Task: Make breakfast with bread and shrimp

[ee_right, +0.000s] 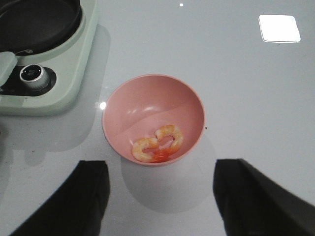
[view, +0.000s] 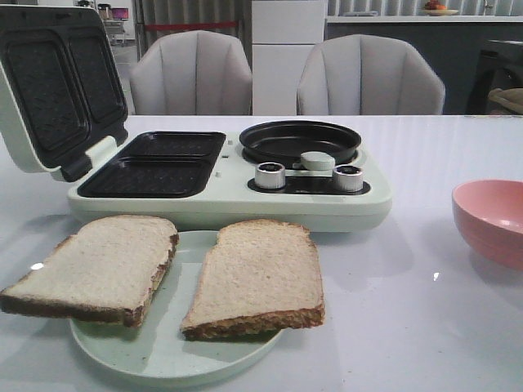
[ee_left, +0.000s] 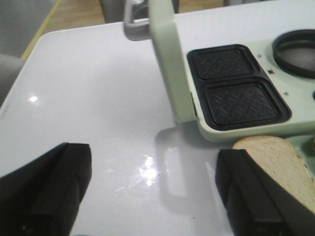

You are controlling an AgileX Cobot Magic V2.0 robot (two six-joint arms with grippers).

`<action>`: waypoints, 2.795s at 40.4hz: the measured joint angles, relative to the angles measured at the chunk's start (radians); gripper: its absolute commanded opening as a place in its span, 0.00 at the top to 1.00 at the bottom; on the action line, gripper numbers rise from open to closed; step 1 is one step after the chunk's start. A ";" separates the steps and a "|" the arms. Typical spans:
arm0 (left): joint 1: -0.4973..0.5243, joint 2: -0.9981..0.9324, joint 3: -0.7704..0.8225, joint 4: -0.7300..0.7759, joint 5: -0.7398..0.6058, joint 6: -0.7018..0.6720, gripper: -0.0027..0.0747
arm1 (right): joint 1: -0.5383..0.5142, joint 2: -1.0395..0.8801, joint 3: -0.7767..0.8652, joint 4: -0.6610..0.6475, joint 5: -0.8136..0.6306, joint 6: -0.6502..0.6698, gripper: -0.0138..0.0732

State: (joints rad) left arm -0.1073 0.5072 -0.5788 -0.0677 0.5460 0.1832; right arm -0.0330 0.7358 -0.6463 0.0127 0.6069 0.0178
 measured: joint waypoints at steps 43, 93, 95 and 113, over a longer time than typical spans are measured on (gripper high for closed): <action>-0.649 0.707 0.099 0.771 -0.182 -0.124 0.28 | 0.000 0.000 0.000 0.000 0.000 0.000 0.20; -0.761 1.030 0.084 1.586 0.013 -0.929 0.29 | 0.000 0.000 0.000 0.000 0.000 0.000 0.20; -0.761 1.030 0.082 1.587 0.013 -0.931 0.32 | 0.000 0.000 0.000 0.000 0.000 0.000 0.20; -0.761 1.032 0.083 1.591 0.012 -0.935 0.84 | 0.000 0.000 0.000 0.000 0.000 0.000 0.20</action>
State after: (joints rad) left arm -0.8687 1.5396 -0.4957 1.5236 0.5585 -0.7519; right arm -0.0330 0.7358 -0.6463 0.0127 0.6069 0.0178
